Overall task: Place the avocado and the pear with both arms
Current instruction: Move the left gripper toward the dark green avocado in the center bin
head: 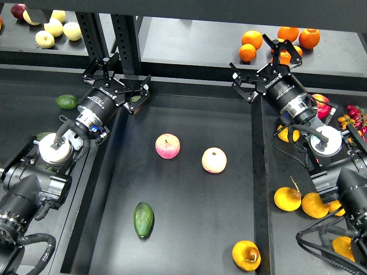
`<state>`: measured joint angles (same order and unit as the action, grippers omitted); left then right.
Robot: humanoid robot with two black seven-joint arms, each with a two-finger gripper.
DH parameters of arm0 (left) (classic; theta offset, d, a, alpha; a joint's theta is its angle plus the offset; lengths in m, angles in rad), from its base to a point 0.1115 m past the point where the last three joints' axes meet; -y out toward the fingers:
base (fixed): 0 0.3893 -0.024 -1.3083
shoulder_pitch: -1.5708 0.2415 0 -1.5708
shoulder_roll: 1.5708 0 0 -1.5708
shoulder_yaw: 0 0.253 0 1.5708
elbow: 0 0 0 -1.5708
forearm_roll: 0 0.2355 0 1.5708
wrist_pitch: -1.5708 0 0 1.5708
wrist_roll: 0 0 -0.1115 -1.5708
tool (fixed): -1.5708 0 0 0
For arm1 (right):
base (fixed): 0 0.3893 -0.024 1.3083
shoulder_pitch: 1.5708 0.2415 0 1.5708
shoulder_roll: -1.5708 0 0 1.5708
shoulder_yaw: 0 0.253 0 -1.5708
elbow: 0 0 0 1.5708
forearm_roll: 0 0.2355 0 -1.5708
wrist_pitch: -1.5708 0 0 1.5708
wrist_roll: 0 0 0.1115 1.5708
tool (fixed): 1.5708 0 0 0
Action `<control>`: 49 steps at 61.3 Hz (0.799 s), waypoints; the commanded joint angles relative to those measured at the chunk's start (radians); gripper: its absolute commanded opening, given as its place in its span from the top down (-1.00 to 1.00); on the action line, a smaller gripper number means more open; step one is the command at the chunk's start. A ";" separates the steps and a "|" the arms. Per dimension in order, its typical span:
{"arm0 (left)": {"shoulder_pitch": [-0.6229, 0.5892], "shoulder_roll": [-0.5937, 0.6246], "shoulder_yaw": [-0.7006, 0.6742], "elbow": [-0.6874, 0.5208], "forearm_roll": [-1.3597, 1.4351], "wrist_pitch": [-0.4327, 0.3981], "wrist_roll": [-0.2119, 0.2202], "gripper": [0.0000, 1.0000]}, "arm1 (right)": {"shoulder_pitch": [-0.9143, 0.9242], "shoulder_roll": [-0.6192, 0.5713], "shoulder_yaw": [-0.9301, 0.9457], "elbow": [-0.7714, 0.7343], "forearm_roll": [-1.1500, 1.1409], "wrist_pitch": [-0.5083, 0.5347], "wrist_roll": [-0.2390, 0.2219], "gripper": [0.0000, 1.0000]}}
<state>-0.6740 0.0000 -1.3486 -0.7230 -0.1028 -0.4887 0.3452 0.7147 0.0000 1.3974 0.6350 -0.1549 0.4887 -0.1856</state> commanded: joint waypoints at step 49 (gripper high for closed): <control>-0.041 0.000 0.003 0.023 0.003 0.000 0.143 -0.97 | -0.001 0.000 0.005 0.003 0.001 0.000 0.000 -0.99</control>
<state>-0.6911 0.0000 -1.3587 -0.7077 -0.1029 -0.4887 0.4419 0.7133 0.0000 1.4011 0.6375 -0.1542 0.4887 -0.1856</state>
